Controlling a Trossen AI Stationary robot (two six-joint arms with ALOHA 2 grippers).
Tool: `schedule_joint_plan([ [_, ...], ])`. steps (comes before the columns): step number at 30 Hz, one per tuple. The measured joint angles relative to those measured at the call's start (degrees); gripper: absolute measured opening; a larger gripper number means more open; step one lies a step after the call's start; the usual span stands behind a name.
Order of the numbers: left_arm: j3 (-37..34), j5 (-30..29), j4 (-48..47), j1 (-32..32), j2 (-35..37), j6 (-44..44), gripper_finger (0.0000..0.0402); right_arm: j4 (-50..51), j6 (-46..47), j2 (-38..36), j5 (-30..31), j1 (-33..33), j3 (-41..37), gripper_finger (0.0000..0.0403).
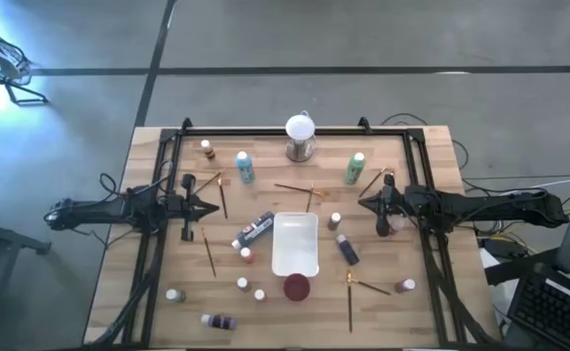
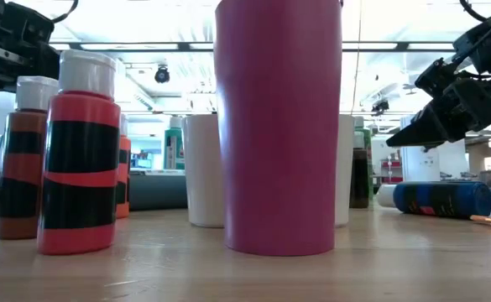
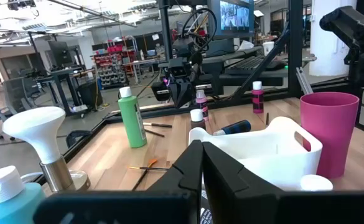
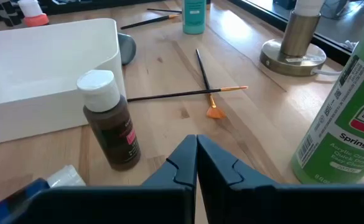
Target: Pick & Place Paint Supplies
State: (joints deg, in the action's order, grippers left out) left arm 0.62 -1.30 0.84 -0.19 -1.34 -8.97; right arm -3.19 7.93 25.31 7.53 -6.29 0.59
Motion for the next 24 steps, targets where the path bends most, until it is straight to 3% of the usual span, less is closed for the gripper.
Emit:
schedule_joint_plan([
  [12,-0.01,0.00,-0.01,-0.01,0.02,-0.01,0.0014,-2.39,-3.42,0.03,0.06,-0.01,-0.01,0.0008],
  [17,-0.02,0.00,0.03,0.00,0.00,-0.01,0.0014,-18.59,-5.17,0.03,-0.07,0.01,-0.01,0.0008],
  [24,-0.07,-0.22,3.47,-0.01,0.02,5.03,0.0014,-45.39,2.79,-0.03,-0.06,0.01,-0.01,0.0008],
])
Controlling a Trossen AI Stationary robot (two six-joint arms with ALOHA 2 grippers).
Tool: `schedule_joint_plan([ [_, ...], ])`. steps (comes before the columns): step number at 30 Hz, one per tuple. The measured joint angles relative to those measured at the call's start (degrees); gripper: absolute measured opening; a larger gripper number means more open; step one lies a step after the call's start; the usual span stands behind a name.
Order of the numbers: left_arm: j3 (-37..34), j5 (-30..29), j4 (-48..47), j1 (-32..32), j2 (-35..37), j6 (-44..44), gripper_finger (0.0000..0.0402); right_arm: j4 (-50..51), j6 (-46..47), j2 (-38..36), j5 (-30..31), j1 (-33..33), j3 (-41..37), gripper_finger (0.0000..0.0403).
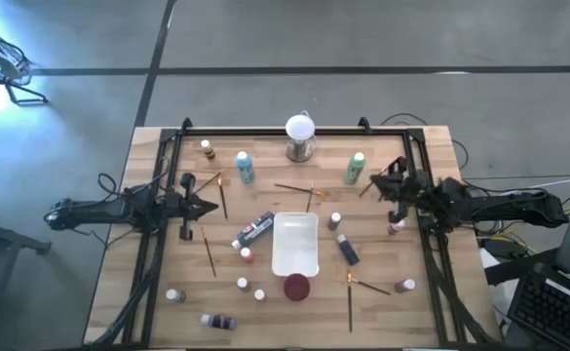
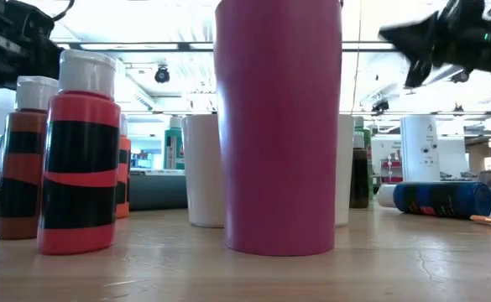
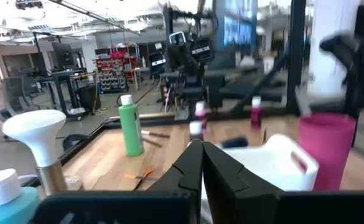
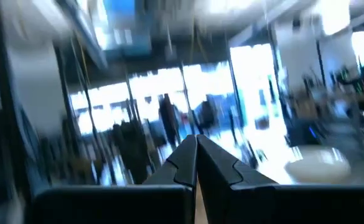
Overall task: Pick & Place Paint Supplies
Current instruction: Put the gold paint brush into the red cup
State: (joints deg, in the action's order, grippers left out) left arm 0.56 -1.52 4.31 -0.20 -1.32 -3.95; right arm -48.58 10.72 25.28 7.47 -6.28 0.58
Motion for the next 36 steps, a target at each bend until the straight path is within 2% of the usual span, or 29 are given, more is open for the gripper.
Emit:
schedule_joint_plan([
  [5,0.00,0.06,3.57,0.01,-0.04,3.88,0.0014,-12.40,-0.31,-0.01,-0.09,0.01,0.00,0.0008],
  [13,0.00,0.09,15.05,0.01,-0.04,1.76,0.0014,-12.90,1.94,1.66,-0.55,0.02,0.15,0.0008],
  [15,0.50,-1.40,16.50,-0.01,-0.17,0.83,0.0014,-12.80,2.66,2.50,-0.61,0.02,0.15,0.0008],
  [20,8.28,-12.02,2.59,0.01,-3.44,0.05,0.0042,-12.75,2.83,4.27,-1.40,0.02,0.15,0.0008],
  [25,17.32,-16.56,-8.21,0.01,-10.77,1.24,0.0112,-12.46,2.84,5.99,-1.23,0.02,0.28,0.0008],
  [29,23.98,-22.41,-16.84,0.08,-16.95,1.39,0.0161,-11.13,2.60,7.48,0.01,0.00,1.41,0.0008],
  [34,30.63,-25.77,-24.46,0.11,-24.32,5.20,0.0177,-9.25,2.14,8.20,0.04,0.02,3.65,0.0008],
  [36,32.98,-26.39,-27.97,0.10,-26.96,7.85,0.0176,-4.95,1.21,8.20,0.02,0.01,5.13,0.0008],
])
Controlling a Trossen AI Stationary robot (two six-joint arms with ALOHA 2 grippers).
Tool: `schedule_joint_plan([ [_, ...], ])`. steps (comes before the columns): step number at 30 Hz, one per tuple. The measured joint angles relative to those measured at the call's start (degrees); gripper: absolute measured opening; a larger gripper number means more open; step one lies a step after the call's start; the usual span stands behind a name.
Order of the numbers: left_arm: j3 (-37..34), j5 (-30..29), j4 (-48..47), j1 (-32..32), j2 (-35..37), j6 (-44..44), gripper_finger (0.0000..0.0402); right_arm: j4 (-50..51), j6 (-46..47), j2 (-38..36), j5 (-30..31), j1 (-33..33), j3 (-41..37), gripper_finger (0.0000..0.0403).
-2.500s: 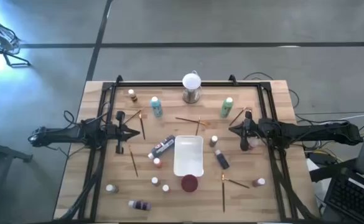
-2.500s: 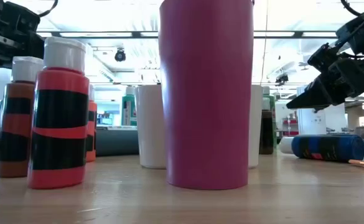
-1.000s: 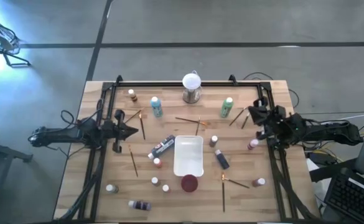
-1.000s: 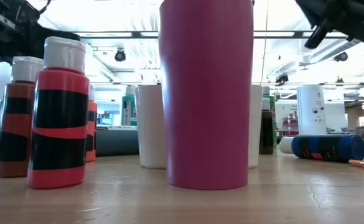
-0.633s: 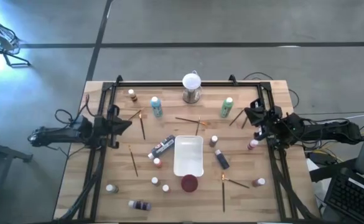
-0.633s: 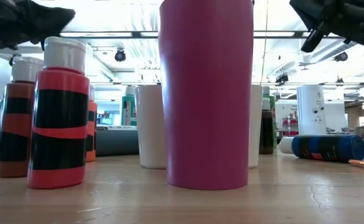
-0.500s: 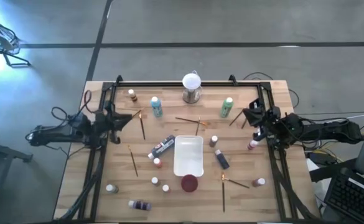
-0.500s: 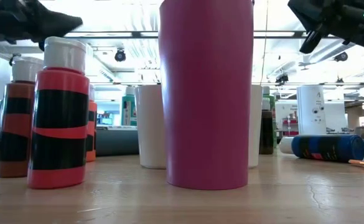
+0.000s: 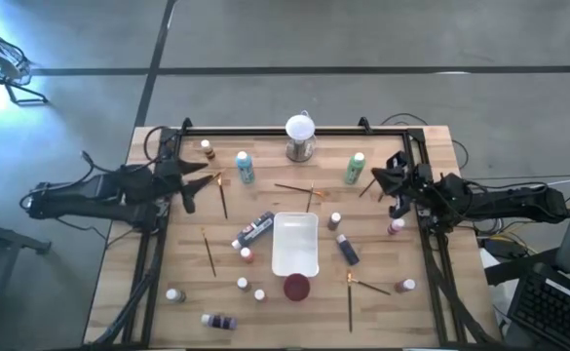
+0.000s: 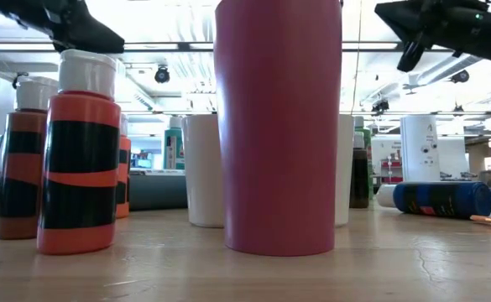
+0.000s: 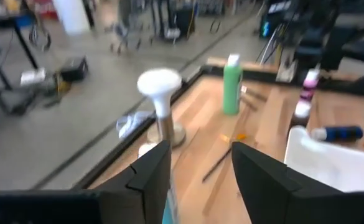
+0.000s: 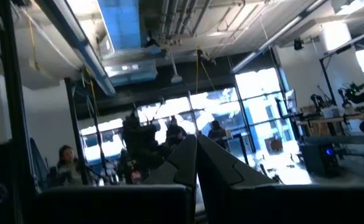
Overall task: Pick & Place Paint Supplies
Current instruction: Put the gold paint brush into the red cup
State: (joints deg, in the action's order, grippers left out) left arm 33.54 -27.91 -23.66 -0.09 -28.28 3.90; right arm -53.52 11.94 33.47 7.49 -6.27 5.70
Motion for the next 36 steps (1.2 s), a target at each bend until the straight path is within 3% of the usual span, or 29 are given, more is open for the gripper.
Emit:
schedule_joint_plan([
  [7,6.42,-4.41,-8.98,0.08,-6.61,8.86,0.0170,26.67,-1.66,0.40,0.01,0.01,9.34,0.0008],
  [12,6.45,-4.51,-9.59,0.32,-9.21,10.23,0.0169,40.97,-3.48,2.28,0.02,0.00,14.55,0.0008],
  [23,6.04,-2.31,-11.63,2.73,-17.89,11.15,0.0172,51.12,-3.38,5.65,0.02,0.00,20.29,0.0008],
  [32,8.92,-2.16,-18.96,11.31,-20.97,10.64,0.0172,56.75,-1.11,4.44,0.02,-0.01,20.15,0.0008],
  [36,9.60,5.53,-18.73,17.36,-22.33,9.48,0.0172,56.68,-1.00,5.11,0.02,-0.01,19.88,0.0008],
])
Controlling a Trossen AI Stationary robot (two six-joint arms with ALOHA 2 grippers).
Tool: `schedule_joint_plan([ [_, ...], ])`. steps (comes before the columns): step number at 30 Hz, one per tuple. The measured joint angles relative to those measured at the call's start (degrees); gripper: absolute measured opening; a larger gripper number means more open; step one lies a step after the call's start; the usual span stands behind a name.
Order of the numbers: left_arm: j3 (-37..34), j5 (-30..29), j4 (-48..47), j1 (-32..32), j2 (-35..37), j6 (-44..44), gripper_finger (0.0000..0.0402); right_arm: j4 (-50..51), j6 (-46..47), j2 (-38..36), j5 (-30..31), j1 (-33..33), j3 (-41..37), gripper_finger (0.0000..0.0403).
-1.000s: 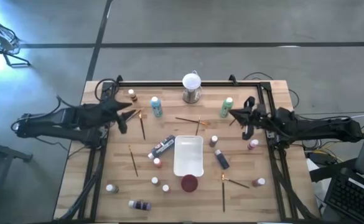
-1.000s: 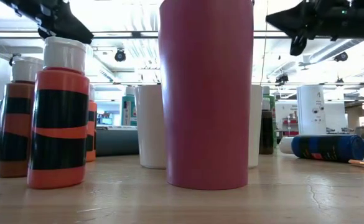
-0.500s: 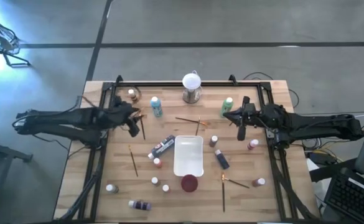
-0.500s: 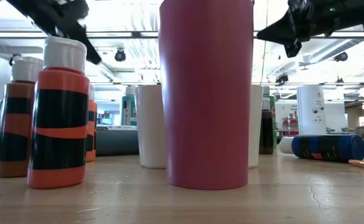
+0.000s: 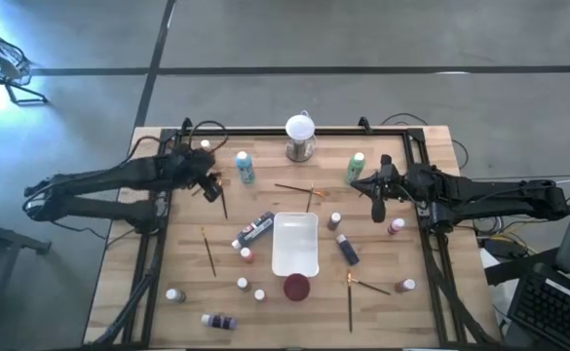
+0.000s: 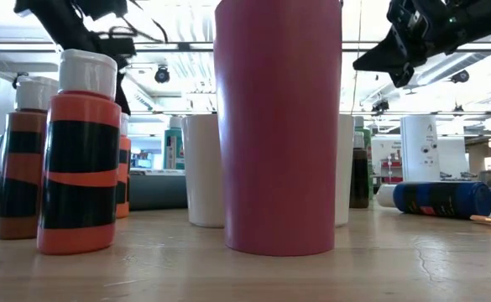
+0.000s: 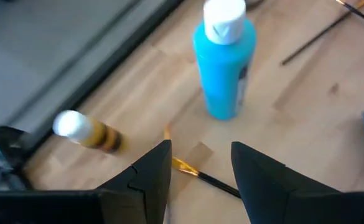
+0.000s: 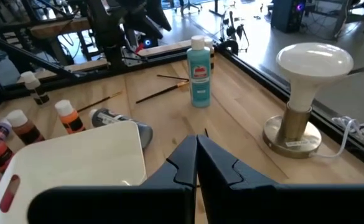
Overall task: Pick & Place Paint Supplies
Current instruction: Put the gold paint brush into the red cup
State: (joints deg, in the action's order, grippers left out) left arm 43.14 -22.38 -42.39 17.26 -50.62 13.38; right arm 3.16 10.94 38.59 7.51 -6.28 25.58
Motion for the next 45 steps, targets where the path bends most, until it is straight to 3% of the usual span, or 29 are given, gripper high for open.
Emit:
schedule_joint_plan([
  [6,-0.31,9.30,0.88,8.89,-4.08,-9.20,0.0172,0.05,0.04,0.96,0.00,0.01,-0.14,0.0008],
  [13,-0.33,9.73,4.57,13.48,-10.37,-18.23,0.0172,0.03,-0.28,0.91,0.00,0.01,-0.22,0.0008],
  [19,-0.38,14.41,9.95,14.95,-15.96,-22.90,0.0172,0.04,-0.37,0.94,0.00,0.00,-0.28,0.0008],
  [30,-0.38,15.11,12.00,19.58,-23.12,-33.97,0.0172,0.13,-0.39,0.94,-0.01,0.02,-1.10,0.0008],
  [38,0.19,21.67,12.40,23.58,-26.51,-37.80,0.0172,1.02,-0.39,0.96,-0.02,0.02,-1.51,0.0008],
  [45,0.34,23.03,15.51,25.38,-29.80,-38.93,0.0172,0.98,-0.39,0.96,-0.01,0.00,-1.51,0.0008],
])
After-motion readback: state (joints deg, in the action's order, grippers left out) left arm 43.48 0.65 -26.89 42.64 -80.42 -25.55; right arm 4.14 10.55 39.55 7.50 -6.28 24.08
